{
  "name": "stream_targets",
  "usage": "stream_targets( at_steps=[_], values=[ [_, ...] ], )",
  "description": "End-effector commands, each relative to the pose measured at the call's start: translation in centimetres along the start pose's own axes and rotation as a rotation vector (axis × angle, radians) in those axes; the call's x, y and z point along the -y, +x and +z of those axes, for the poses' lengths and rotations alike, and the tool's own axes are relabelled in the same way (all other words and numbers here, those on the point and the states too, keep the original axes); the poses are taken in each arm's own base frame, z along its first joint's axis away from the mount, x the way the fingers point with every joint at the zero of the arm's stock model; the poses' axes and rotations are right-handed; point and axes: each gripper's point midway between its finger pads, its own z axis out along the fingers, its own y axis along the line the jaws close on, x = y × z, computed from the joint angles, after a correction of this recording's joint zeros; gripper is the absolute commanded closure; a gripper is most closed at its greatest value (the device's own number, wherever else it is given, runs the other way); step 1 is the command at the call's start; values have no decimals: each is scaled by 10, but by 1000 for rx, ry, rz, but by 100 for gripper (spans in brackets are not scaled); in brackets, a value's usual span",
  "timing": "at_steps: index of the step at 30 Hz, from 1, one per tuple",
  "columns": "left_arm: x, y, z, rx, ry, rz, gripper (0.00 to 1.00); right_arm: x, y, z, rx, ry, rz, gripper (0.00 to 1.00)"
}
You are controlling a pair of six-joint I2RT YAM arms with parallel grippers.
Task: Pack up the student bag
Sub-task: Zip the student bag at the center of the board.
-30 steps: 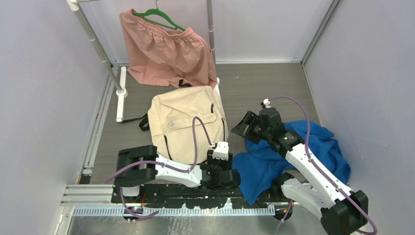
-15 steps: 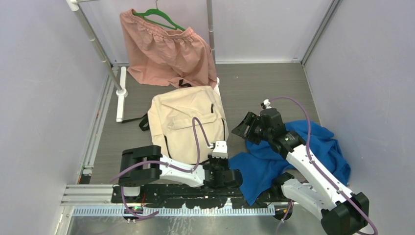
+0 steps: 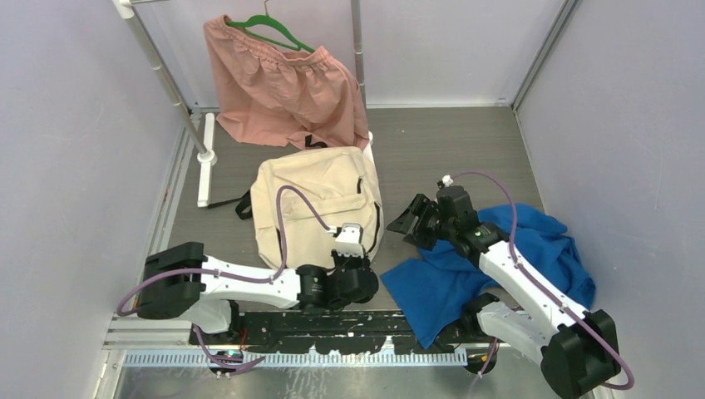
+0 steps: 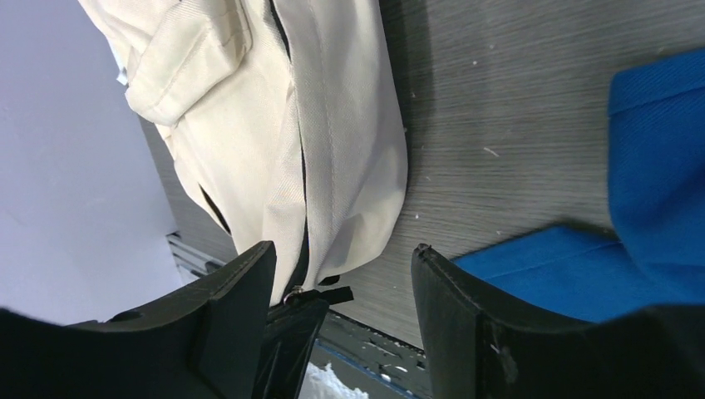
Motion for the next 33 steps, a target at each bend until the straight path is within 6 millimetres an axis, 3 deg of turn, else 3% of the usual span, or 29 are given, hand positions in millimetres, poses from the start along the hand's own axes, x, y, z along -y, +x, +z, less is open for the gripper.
stream_targets(
  at_steps=[1, 6, 12, 15, 19, 20, 33],
  values=[
    [15, -9, 0, -47, 94, -34, 100, -24, -3, 11, 2, -123, 136, 34],
    [19, -7, 5, -101, 109, -19, 100, -33, 10, 23, -45, -195, 199, 31],
    [22, -12, 3, -114, 123, -19, 100, -42, 29, 47, -101, -177, 143, 34],
    [20, -12, 1, -129, 120, -3, 100, -44, 26, 56, -82, -179, 141, 53],
    [8, -5, -3, -166, 101, 26, 100, -31, 14, 53, -15, -91, 97, 96],
    [6, -5, -5, -173, 102, 29, 100, -29, 12, 52, -8, -73, 85, 99],
    [-45, -13, -38, -200, 46, 9, 100, -9, -7, 33, 71, 4, 47, 99]
  ],
)
